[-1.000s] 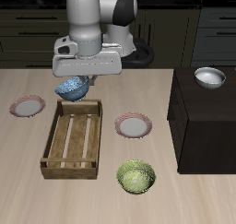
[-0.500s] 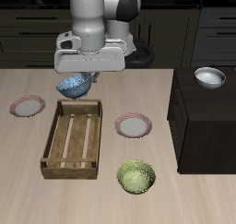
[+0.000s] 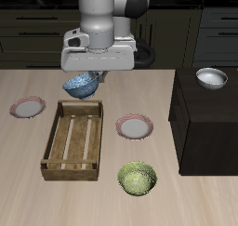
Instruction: Stack the blue bowl on the green bowl
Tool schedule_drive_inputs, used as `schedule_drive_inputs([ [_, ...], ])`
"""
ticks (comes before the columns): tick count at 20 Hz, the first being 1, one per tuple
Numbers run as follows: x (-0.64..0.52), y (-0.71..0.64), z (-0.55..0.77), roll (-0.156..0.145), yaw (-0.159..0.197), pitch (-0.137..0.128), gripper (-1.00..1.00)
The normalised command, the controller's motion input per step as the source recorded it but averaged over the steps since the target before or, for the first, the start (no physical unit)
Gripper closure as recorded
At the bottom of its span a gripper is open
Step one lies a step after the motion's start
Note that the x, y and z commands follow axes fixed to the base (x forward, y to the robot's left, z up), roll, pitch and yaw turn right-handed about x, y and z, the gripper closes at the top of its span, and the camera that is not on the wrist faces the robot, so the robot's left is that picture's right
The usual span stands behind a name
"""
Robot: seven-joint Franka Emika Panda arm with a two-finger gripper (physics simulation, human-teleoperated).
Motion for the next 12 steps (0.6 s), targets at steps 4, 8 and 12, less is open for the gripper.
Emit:
schedule_drive_inputs([
  [4, 0.17, 0.40, 0.21, 0.009, -0.001, -0.011, 1.00],
  [8, 0.21, 0.20, 0.15, -0.006, -0.001, -0.013, 1.00],
  [12, 0.18, 0.01, 0.11, -0.032, -0.016, -0.009, 1.00],
])
